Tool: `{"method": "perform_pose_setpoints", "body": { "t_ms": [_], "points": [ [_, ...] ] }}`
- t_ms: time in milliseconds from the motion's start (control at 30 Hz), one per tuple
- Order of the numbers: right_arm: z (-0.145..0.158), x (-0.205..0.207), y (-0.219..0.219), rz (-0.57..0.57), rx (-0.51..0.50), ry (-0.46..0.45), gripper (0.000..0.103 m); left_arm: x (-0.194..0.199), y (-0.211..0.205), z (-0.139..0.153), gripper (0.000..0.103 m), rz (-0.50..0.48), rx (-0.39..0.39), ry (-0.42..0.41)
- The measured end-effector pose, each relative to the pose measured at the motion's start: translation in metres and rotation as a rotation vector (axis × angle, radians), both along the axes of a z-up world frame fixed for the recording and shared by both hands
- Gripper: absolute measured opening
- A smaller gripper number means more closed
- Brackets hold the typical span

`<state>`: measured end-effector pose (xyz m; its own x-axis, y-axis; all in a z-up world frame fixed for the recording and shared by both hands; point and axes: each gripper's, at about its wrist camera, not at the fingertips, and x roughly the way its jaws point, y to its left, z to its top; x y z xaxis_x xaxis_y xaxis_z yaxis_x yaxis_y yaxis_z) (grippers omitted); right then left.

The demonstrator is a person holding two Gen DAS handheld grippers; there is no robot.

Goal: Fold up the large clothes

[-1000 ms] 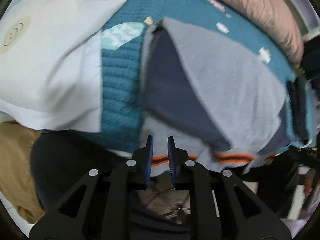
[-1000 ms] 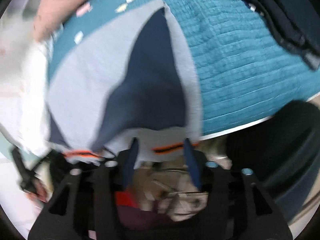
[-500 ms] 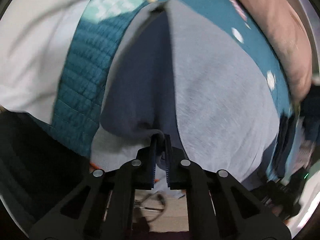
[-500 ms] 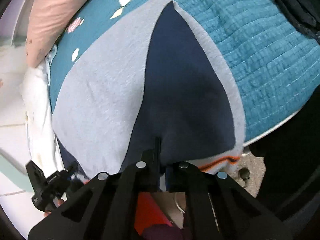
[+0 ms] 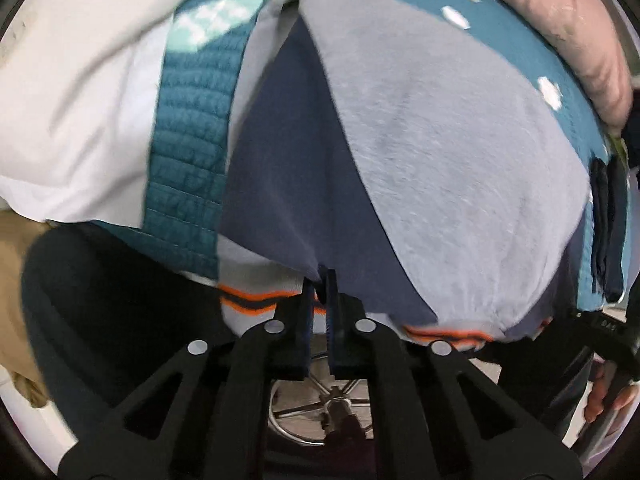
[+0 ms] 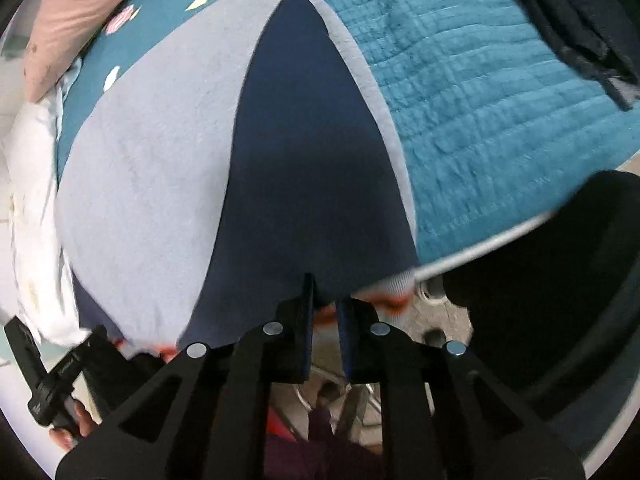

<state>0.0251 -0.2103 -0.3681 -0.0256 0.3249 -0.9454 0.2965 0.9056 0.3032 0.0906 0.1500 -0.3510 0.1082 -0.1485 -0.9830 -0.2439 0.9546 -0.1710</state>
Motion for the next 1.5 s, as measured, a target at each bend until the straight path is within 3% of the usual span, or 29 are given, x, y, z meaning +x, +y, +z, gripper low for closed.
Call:
{"method": "perform_pose_setpoints", "body": {
  "t_ms": [167, 233, 300, 400, 467, 600, 633, 733, 767, 833, 933, 1000, 1033, 1133, 1167, 1233, 1333, 1433, 1500],
  "points": [
    [0.052, -0.018, 0.012, 0.125, 0.051, -0.123, 0.008, -0.006, -0.014, 0.031, 0.006, -0.061, -0.021, -0.050],
    [0.070, -0.017, 0.034, 0.207, 0.089, -0.195, 0.007, 0.001, -0.027, 0.037, 0.006, -0.130, -0.044, -0.077],
    [0.076, -0.015, 0.055, 0.266, 0.100, -0.227, 0.007, 0.003, -0.041, 0.036, 0.006, -0.169, -0.015, -0.067],
    [0.071, -0.011, 0.089, 0.340, 0.107, -0.226, 0.007, 0.009, -0.060, 0.031, 0.006, -0.234, -0.058, -0.073],
    [0.053, -0.006, 0.114, 0.384, 0.115, -0.177, 0.007, 0.013, -0.073, 0.022, 0.006, -0.263, -0.063, -0.067],
    [0.006, -0.001, 0.139, 0.428, 0.077, -0.103, 0.006, 0.025, -0.084, -0.028, 0.006, -0.277, -0.008, 0.042],
    [-0.008, -0.001, 0.136, 0.411, 0.027, -0.072, 0.000, 0.024, -0.082, -0.042, 0.005, -0.270, 0.021, 0.066],
    [-0.018, -0.002, 0.114, 0.335, 0.133, -0.046, 0.000, 0.021, -0.071, -0.037, 0.005, -0.262, -0.021, 0.039],
    [-0.015, -0.002, 0.102, 0.318, 0.109, -0.046, 0.000, 0.019, -0.066, -0.033, 0.004, -0.257, 0.000, 0.034],
    [-0.005, -0.001, 0.072, 0.286, -0.052, -0.087, 0.002, 0.017, -0.049, -0.024, 0.003, -0.228, 0.021, 0.025],
    [-0.011, 0.001, 0.018, 0.177, -0.094, -0.053, 0.000, 0.018, -0.020, -0.023, 0.003, -0.183, 0.118, 0.018],
    [-0.015, 0.000, -0.005, 0.127, -0.034, -0.050, 0.000, 0.015, 0.003, -0.030, 0.003, -0.128, 0.113, 0.042],
    [-0.017, -0.002, -0.013, 0.113, -0.001, -0.049, 0.000, 0.015, 0.018, -0.034, 0.003, -0.091, 0.058, 0.040],
    [-0.018, -0.004, -0.012, 0.124, -0.012, -0.052, 0.000, 0.014, 0.037, -0.037, 0.003, -0.011, -0.046, 0.048],
    [-0.015, -0.006, -0.011, 0.124, -0.029, -0.047, 0.000, 0.013, 0.039, -0.034, 0.003, 0.000, -0.034, 0.049],
    [-0.007, -0.010, 0.002, 0.126, -0.089, -0.047, 0.000, 0.009, 0.041, -0.022, 0.003, -0.001, 0.069, 0.018],
    [-0.013, -0.011, 0.010, 0.145, -0.144, -0.050, 0.000, 0.007, 0.057, -0.032, 0.002, 0.058, 0.026, 0.022],
    [-0.038, -0.012, 0.003, 0.114, -0.083, -0.051, 0.000, 0.008, 0.059, -0.046, 0.003, 0.056, 0.025, 0.011],
    [-0.035, -0.013, -0.002, 0.084, -0.063, -0.037, 0.000, 0.008, 0.056, -0.041, 0.003, 0.073, 0.035, 0.021]
  ]
}}
